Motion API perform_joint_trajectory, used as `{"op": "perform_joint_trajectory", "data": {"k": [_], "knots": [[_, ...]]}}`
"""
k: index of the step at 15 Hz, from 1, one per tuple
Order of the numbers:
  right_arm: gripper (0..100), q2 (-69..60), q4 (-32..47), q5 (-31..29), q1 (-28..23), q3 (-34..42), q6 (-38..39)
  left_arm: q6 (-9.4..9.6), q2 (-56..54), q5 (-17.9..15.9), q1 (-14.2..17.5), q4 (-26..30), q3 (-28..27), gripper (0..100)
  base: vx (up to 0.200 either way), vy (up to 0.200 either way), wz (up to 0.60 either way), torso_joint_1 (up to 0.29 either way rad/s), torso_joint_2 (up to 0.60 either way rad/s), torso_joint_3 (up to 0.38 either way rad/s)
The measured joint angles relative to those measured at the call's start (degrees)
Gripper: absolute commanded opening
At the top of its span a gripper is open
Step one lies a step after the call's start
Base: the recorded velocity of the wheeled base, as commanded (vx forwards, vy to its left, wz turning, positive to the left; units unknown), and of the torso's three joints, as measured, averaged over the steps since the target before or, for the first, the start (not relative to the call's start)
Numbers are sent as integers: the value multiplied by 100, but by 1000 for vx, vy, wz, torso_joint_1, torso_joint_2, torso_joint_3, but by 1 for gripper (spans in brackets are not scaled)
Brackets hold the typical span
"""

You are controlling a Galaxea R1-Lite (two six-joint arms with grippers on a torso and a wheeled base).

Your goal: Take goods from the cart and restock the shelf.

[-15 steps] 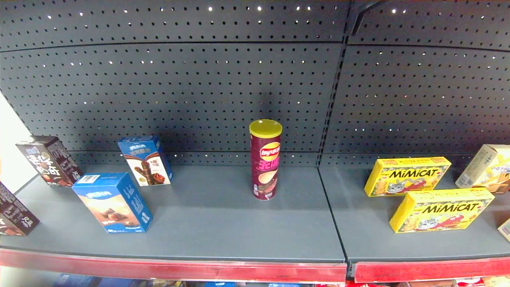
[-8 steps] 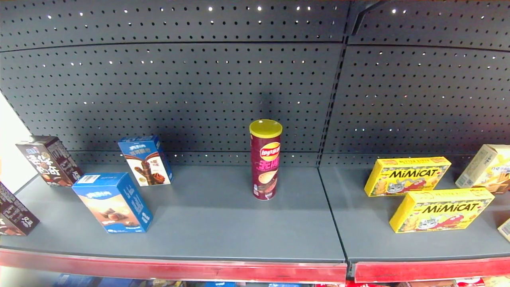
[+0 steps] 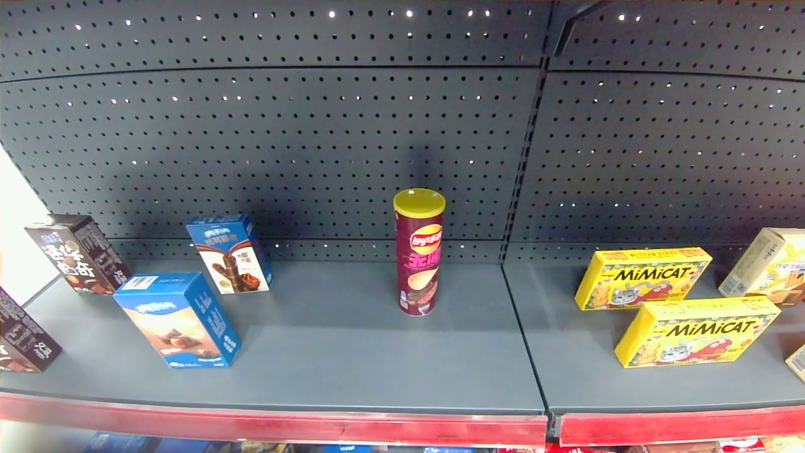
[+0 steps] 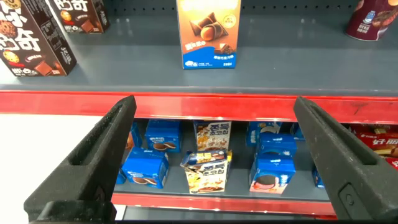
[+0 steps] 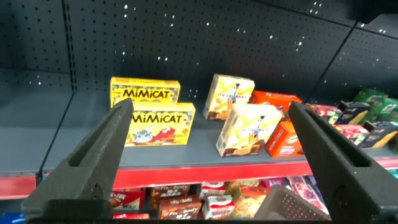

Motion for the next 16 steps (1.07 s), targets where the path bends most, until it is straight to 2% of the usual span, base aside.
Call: {"op": "perform_joint_trajectory", "data": {"k": [3, 10, 16], "knots": [[100, -124, 2, 9, 5, 145, -5, -2, 0, 0, 0, 2, 0, 100, -200, 0, 0, 9, 2, -1], [100, -364, -1, 68, 79, 482, -216, -2, 0, 0, 0, 2, 0, 100, 0, 0, 0, 0, 0, 0], [100, -540, 2, 202, 162, 619, -235, 0, 0, -2, 0, 0, 0, 100, 0, 0, -600, 3, 4, 3]]}}
